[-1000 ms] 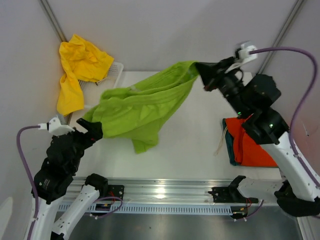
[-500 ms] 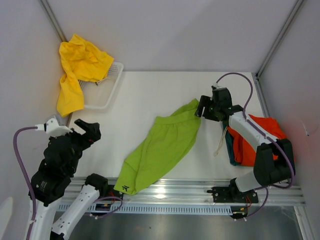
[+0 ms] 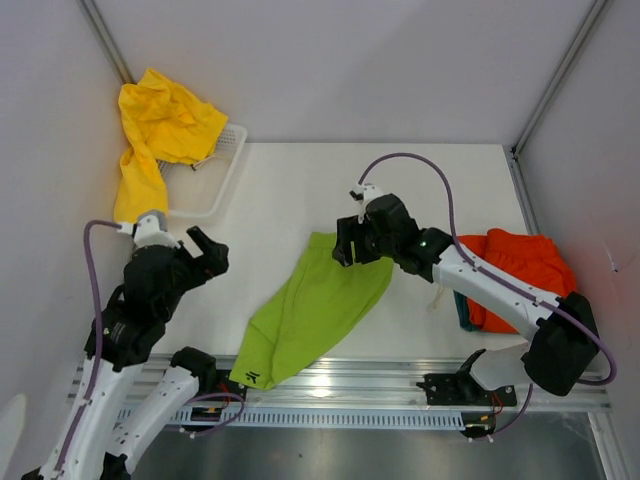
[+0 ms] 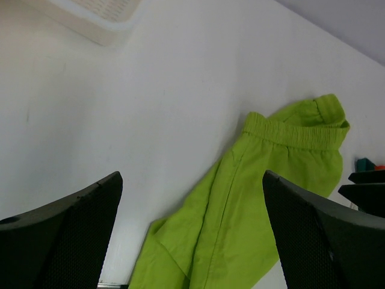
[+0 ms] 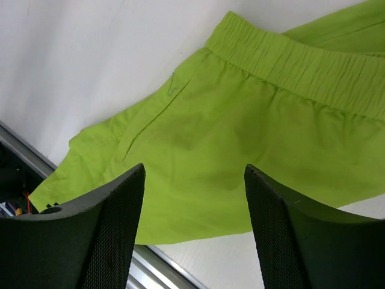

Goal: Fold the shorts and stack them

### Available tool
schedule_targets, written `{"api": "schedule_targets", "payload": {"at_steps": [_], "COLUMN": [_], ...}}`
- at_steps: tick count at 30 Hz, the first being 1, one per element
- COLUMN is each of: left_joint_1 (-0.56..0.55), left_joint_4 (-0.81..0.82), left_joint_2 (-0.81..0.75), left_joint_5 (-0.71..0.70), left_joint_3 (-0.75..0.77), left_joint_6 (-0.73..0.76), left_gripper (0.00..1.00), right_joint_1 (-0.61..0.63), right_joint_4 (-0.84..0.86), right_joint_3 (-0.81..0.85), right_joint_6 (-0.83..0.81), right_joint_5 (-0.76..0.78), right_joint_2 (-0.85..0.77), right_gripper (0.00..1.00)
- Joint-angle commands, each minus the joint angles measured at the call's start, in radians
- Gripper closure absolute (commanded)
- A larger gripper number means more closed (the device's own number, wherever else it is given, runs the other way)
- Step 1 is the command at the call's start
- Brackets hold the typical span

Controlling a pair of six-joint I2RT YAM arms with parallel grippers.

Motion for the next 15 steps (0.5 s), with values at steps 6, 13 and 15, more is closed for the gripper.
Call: {"api": "schedule_targets", "payload": {"at_steps": [6, 13, 15], "left_joint_1": [0.008, -0.03, -0.035], "left_joint_4": [0.329, 0.694, 0.767], "left_joint_2": [0.316, 0.576, 0.66], "left_joint_5": [0.457, 0.556, 0.577], "left_joint_3": [-0.105, -0.176, -0.132], "left_joint_6": [0.065, 0.009, 0.015], "left_gripper": [0.01, 0.01, 0.01], "right_joint_1": [0.1, 0.143, 0.146], "right_joint_4": [0.07, 0.055, 0.044], "right_joint_3": [-0.093, -0.239, -0.259], "right_joint_6": [0.119, 0.174, 0.186], "right_joint_5": [0.21, 0.276, 0.284], "right_joint_2": [-0.096, -0.327, -0.405], "right_gripper": [0.33, 0.34, 0.35]}}
